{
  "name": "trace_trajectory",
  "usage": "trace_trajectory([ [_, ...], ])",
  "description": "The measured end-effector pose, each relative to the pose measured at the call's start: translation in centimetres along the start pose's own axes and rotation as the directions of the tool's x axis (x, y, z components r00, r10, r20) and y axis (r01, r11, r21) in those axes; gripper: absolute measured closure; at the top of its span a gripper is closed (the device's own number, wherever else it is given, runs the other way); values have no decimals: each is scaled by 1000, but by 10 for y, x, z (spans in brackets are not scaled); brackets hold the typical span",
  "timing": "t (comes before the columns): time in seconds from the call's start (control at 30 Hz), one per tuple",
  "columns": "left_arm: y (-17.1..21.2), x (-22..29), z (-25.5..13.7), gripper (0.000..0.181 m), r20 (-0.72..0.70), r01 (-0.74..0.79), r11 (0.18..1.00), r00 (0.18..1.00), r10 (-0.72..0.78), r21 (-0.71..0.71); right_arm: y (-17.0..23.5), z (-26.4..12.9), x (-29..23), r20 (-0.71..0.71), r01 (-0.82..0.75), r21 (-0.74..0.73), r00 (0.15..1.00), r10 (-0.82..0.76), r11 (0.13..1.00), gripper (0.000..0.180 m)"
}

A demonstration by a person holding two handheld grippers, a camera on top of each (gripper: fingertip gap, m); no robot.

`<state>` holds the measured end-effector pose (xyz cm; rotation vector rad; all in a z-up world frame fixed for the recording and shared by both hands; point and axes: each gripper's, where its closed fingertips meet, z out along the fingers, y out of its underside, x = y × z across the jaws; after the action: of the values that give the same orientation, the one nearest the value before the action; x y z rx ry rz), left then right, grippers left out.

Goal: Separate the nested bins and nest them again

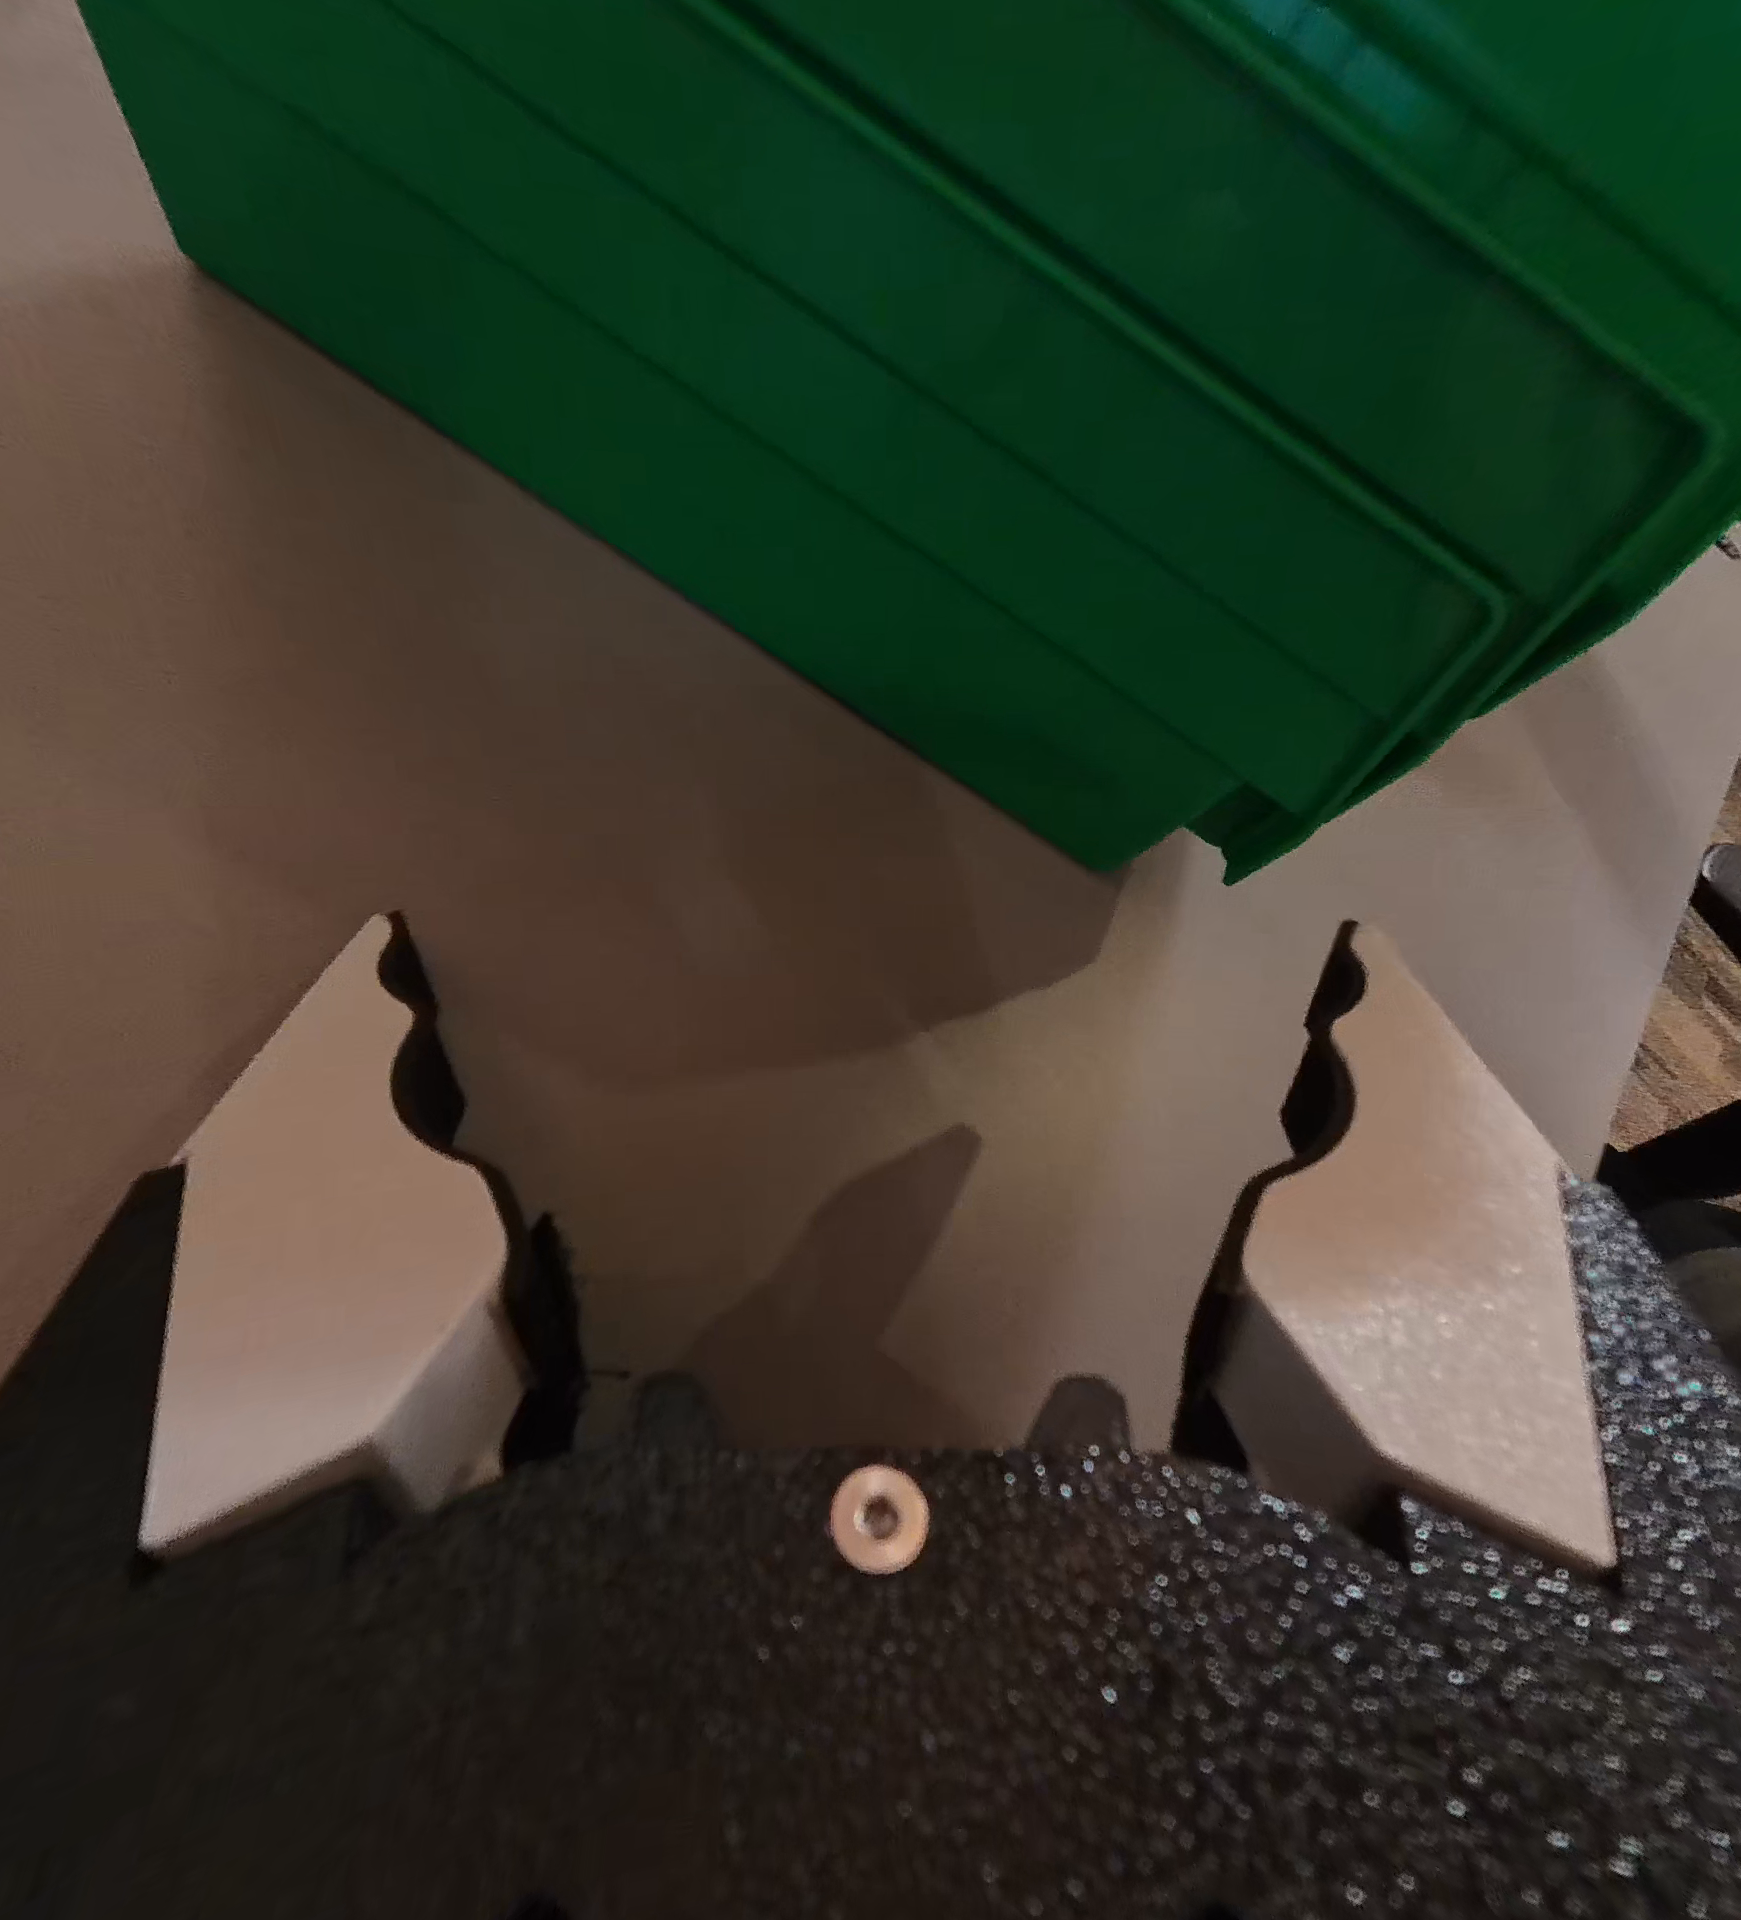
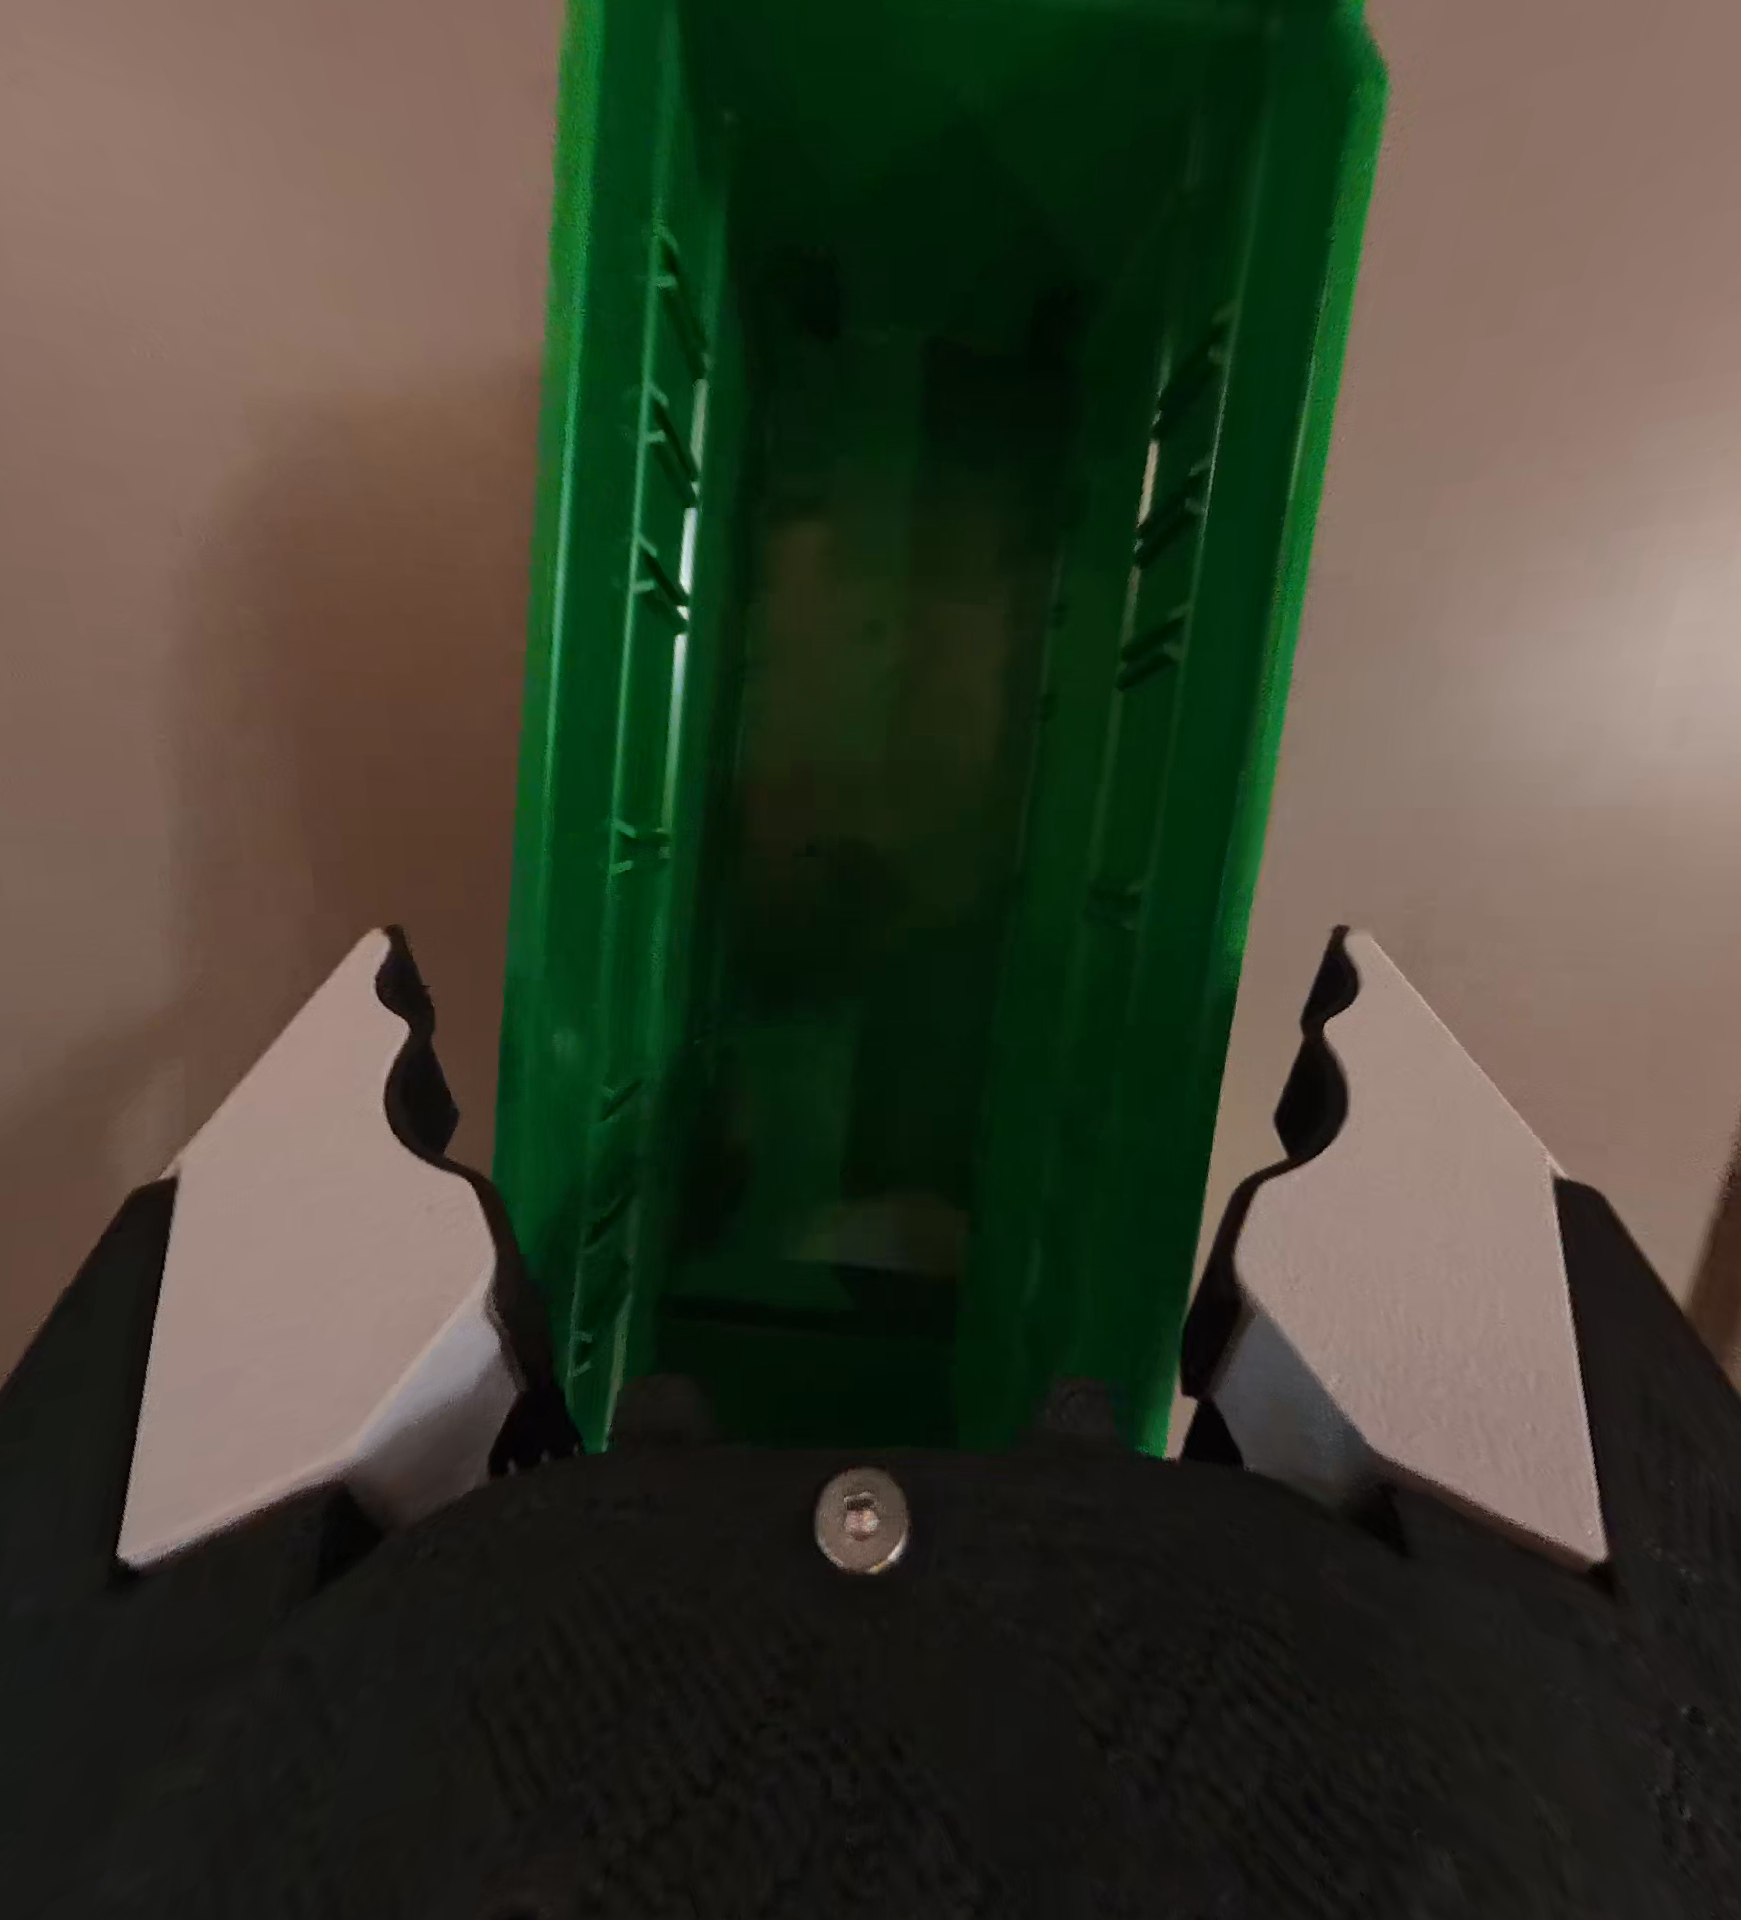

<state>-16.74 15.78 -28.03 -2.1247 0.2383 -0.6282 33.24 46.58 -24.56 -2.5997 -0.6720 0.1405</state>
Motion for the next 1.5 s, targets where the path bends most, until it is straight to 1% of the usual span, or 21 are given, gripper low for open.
trace_trajectory([
  [0.03, 0, 0, 0, 21, 4, -2, 1000, 1000, 2, -3, 3, 3, -1, 25, -28, -24, 999, 29, 999, 20],
  [0.1, 2, 0, 1, 21, 12, -10, 1000, 1000, 10, -13, 18, 11, -6, 62, -72, -127, 995, 81, 989, 19],
  [0.17, 2, -1, 2, 21, 16, -15, 1000, 1000, 15, -20, 25, 15, -6, 44, -32, -164, 998, 40, 986, 19],
  [0.2, 3, 0, 2, 21, 16, -16, 1000, 1000, 17, -21, 26, 15, -6, 21, -9, -175, 1000, 13, 984, 25],
  [0.3, 1, 0, 0, 21, 2, -9, 1000, 1000, 9, -7, 30, 9, -11, -17, 32, -229, 999, -37, 973, 60],
  [0.33, 1, 1, -1, 21, -4, -5, 1000, 1000, 5, 0, 31, 6, -14, -30, 43, -239, 998, -52, 970, 66],
  [0.4, 0, 2, -3, 21, -16, 3, 1000, 1000, -3, 12, 27, 3, -21, -87, 77, -234, 991, -99, 969, 71],
  [0.43, 0, 2, -4, 21, -21, 7, 1000, 1000, -6, 16, 25, 1, -31, -98, 104, -227, 987, -129, 968, 72],
  [0.5, -1, 2, -5, 21, -28, 12, 1000, 1000, -12, 23, 21, -4, -60, -72, 149, -210, 983, -167, 966, 71],
  [0.6, -1, 2, -7, 21, -38, 21, 999, 999, -20, 33, -4, -25, -108, -29, 161, -117, 986, -165, 980, 72],
  [0.7, 0, 2, -7, 21, -33, 19, 1000, 999, -18, 25, -44, -65, -165, 53, 109, 11, 993, -110, 994, 69],
  [0.8, 3, 3, -5, 21, -18, 4, 1000, 1000, -4, 3, -81, -114, -239, 211, 11, 94, 977, -31, 996, 68],
  [0.87, 4, 4, -4, 22, -17, -2, 1000, 1000, 1, -6, -98, -138, -287, 269, 26, 112, 962, -55, 993, 67],
  [0.93, 3, 3, -3, 22, -5, -4, 1000, 1000, 4, -5, -106, -151, -332, 284, 98, 104, 951, -124, 990, 67],
  [1.03, 3, -1, -4, 22, 13, -9, 1000, 1000, 9, 0, -107, -154, -396, 316, 207, 44, 925, -210, 977, 66],
  [1.1, 3, -5, -6, 22, 31, -5, 1000, 999, 5, 8, -100, -150, -433, 357, 261, -27, 904, -235, 965, 65],
  [1.17, 3, -8, -8, 22, 41, -2, 1000, 999, 1, 11, -96, -144, -461, 365, 300, -81, 896, -252, 951, 65],
  [1.27, 2, -11, -11, 22, 54, -2, 1000, 999, 1, 16, -95, -129, -478, 285, 359, -134, 907, -311, 924, 64],
  [1.37, 2, -11, -10, 21, 57, -9, 1000, 998, 8, 14, -101, -117, -483, 202, 373, -150, 918, -340, 916, 61],
  [1.43, 2, -11, -8, 21, 62, -16, 1000, 998, 15, 9, -104, -115, -485, 174, 358, -153, 927, -332, 921, 61],
  [1.5, 3, -9, -5, 21, 58, -22, 1000, 998, 22, -2, -105, -115, -489, 186, 340, -163, 932, -310, 926, 61],
])
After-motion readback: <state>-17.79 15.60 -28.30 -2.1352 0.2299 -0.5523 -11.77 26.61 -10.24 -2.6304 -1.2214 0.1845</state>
